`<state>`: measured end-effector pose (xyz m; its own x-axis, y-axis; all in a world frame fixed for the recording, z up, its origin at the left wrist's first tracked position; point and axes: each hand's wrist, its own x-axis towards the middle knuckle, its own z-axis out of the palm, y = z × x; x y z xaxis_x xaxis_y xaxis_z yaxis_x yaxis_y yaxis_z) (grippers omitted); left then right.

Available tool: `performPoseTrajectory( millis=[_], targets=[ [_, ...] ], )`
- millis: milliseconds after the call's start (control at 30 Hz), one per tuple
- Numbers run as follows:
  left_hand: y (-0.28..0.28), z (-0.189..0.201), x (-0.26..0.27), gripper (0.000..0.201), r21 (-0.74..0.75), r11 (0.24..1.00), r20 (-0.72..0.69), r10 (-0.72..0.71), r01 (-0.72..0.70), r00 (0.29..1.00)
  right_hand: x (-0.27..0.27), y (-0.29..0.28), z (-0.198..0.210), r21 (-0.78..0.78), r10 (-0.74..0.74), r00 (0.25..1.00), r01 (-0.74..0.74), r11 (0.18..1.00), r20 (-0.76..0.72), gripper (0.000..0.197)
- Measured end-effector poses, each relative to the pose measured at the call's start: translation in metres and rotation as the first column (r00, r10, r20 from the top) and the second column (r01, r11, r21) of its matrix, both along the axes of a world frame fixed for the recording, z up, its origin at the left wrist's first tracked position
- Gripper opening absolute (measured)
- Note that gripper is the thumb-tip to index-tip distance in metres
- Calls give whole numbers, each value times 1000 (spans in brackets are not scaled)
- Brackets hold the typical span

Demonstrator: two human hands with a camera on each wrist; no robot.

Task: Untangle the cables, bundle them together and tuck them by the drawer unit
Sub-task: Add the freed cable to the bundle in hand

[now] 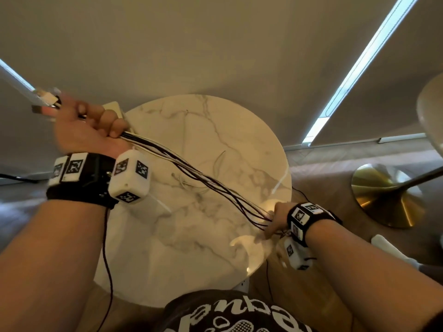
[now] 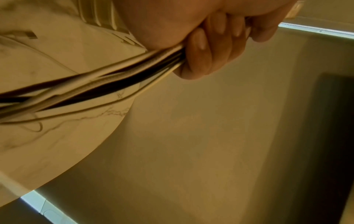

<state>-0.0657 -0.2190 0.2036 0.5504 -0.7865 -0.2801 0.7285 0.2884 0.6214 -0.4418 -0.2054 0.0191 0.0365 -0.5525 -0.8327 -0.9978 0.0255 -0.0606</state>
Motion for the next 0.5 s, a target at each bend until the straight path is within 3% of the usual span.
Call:
performPoseTrajectory(
  millis=[33,100,167,200,233,300,400,467,500],
  targets=[
    [2,4,-9,46,2,1000,16,6,-6,1000,14,-4,14,-86,34,999,-30,996,39,126],
    [4,8,-27,45,-1,1000,49,-20,21,999,49,-11,43,-292,92,931,17,956,355,127],
    [5,6,-42,41,-13,996,67,-92,93,993,94,-11,71,-286,101,701,152,946,706,112],
    [5,6,-46,40,-23,992,66,-124,126,990,116,-10,77,-248,88,616,178,952,783,97],
    [4,7,-47,42,-33,989,62,-139,141,988,135,-7,81,-241,93,578,185,953,810,74],
    [3,13,-40,44,-51,992,58,-111,114,992,155,-2,70,-276,93,646,188,943,758,31],
    [6,24,-12,45,-57,998,44,-13,16,999,129,1,27,-321,110,859,65,945,499,40],
    [13,22,7,44,-32,999,49,32,-31,998,103,1,2,-281,136,934,-40,959,331,40],
    [16,17,12,43,2,999,84,33,-33,996,96,1,-3,-253,126,941,-45,966,315,43]
  ],
)
